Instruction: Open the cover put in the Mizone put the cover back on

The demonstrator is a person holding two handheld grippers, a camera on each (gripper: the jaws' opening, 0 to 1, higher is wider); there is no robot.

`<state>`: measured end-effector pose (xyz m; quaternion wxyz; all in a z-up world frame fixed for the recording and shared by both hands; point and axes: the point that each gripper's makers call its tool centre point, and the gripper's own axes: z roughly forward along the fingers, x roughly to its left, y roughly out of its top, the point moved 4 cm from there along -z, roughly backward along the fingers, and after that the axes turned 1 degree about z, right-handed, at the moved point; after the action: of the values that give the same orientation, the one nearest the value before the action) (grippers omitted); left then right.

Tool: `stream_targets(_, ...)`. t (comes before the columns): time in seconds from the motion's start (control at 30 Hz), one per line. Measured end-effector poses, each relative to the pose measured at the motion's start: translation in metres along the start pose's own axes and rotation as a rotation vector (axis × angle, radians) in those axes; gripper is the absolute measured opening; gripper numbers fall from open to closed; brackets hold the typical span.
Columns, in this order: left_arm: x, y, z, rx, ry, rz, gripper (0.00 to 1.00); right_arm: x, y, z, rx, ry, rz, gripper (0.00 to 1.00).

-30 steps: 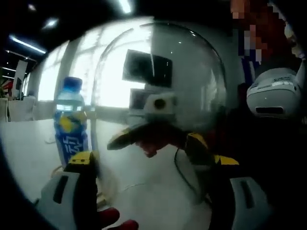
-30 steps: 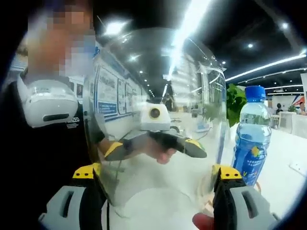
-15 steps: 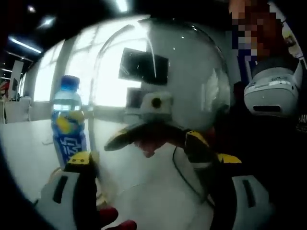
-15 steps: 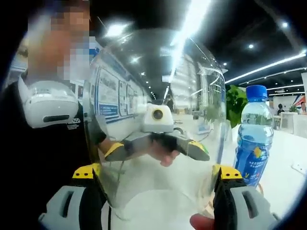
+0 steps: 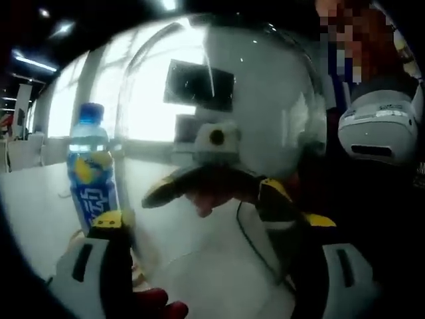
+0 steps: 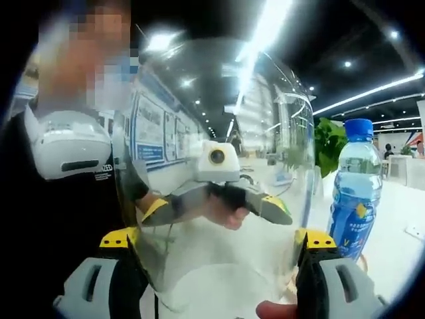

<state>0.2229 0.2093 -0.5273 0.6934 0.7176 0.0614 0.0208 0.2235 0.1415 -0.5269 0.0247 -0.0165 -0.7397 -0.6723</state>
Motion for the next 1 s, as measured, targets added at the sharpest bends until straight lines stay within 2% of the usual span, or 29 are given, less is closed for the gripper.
stream_targets(0.13,-0.002,0.006,-0.001,-0.046,0.002,-0.063,0.87,0.001,0.009,-0.001,-0.032,0.008,0.058,0.91)
stream_targets(0.33,-0.01,0.023,-0.002,-0.004,0.01,-0.039,0.87,0.008,0.022,-0.002,-0.04,0.017,0.035,0.91)
stream_targets(0.47,-0.013,0.035,-0.003,-0.006,0.009,-0.045,0.87,0.013,0.037,-0.004,-0.048,0.017,0.041,0.91)
stream_targets(0.8,-0.022,0.065,0.001,0.02,0.019,-0.046,0.87,0.02,0.063,-0.009,-0.002,0.032,0.038,0.91)
stream_targets(1.0,-0.024,0.088,0.0,0.016,0.021,-0.044,0.87,0.021,0.087,-0.013,-0.015,0.033,0.035,0.91)
